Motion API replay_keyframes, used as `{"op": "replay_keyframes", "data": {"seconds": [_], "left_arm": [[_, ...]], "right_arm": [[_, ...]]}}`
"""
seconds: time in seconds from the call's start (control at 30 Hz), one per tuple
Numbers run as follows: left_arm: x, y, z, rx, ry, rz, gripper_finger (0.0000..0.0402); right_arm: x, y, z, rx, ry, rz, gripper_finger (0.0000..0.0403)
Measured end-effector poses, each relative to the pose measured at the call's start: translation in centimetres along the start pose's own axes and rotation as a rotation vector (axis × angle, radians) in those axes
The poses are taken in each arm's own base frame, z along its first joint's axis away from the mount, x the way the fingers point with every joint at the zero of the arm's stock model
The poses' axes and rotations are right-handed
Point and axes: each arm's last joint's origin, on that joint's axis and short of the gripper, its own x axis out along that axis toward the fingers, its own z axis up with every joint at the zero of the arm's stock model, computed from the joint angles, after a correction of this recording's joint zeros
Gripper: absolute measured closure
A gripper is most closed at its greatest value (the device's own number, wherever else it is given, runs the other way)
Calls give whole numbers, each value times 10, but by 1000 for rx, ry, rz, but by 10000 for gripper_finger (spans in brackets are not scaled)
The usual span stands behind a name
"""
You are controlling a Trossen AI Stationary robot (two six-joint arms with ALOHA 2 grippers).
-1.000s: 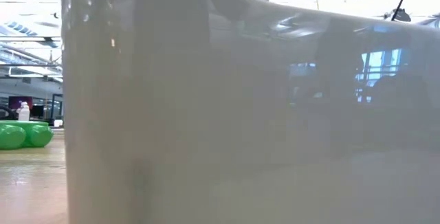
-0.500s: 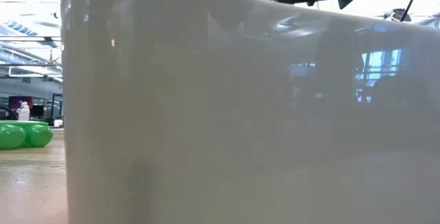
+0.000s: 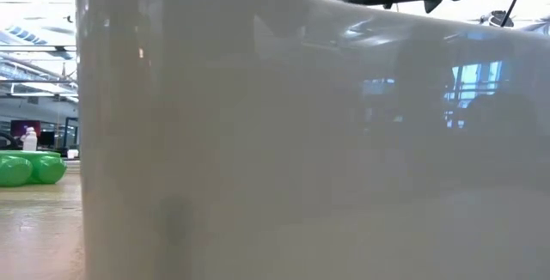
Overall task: Pick & Place Toys
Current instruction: Put the brown deck of cards into the top gray bin
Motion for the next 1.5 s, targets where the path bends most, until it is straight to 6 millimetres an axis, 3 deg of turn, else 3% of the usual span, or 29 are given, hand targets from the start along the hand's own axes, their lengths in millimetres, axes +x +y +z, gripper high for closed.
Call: {"op": "replay_keyframes", "data": {"seconds": [0.5,0.83,1.5], "left_arm": [[12,10,11,-34,9,-32,7],[35,15,25,-23,108,1,15],[37,5,35,-13,79,19,16]], "right_arm": [[0,-1,0,0,-7,-22,193],[0,-1,0,23,-5,-23,193],[0,-2,-1,1,-8,-49,193]]}}
